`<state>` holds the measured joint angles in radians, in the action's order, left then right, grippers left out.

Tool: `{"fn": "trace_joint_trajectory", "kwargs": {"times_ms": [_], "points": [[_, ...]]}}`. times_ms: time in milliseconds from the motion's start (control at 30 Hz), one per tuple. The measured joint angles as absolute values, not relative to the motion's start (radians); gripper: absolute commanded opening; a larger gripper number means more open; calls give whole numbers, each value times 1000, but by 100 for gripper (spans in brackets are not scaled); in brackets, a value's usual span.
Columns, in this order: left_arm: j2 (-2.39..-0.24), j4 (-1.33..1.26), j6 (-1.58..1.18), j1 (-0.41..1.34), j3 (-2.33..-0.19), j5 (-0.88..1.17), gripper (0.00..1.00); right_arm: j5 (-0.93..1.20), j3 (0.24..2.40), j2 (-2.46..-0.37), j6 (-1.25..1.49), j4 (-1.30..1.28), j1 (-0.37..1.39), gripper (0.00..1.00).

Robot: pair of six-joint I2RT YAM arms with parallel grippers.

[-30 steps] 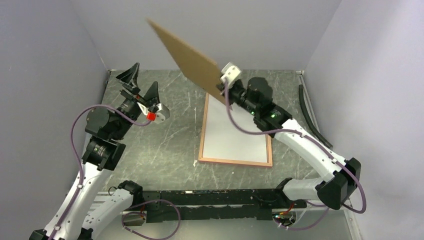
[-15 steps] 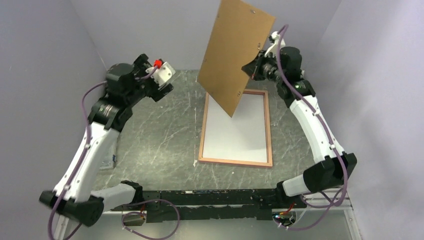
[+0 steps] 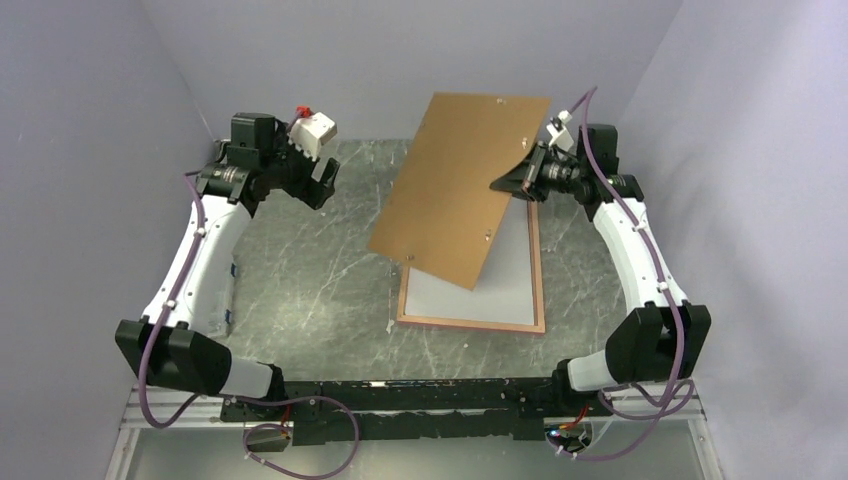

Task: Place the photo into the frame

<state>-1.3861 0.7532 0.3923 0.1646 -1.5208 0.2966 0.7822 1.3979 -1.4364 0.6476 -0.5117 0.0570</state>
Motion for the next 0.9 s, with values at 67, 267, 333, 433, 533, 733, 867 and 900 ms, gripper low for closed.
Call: {"fn": "trace_joint_trajectory", "kwargs": {"times_ms": [67,267,333,433,533,733,867,900], "points": [[-1402,749,379,165,-1517,310,92,830,1335,-1404,649,-543,27,0],[-1482,711,355,165,-1454,350,88,916,1243,-1378,580,-658,-58,0],[-1514,701,350,166,-1430,369,88,913,1239,-1378,550,-697,-71,0],[-1553,696,352,176,-1417,381,91,896,1240,-1378,478,-759,-72,0],[-1575,685,355,195,-1409,389,94,881,1241,-1387,418,-803,-71,0],[-1590,669,356,229,-1407,404,94,880,1293,-1501,313,-842,-86,0],[-1606,670,361,251,-1407,403,94,911,1360,-1603,267,-863,-112,0],[-1608,670,363,256,-1406,403,94,918,1375,-1625,257,-865,-116,0]]}}
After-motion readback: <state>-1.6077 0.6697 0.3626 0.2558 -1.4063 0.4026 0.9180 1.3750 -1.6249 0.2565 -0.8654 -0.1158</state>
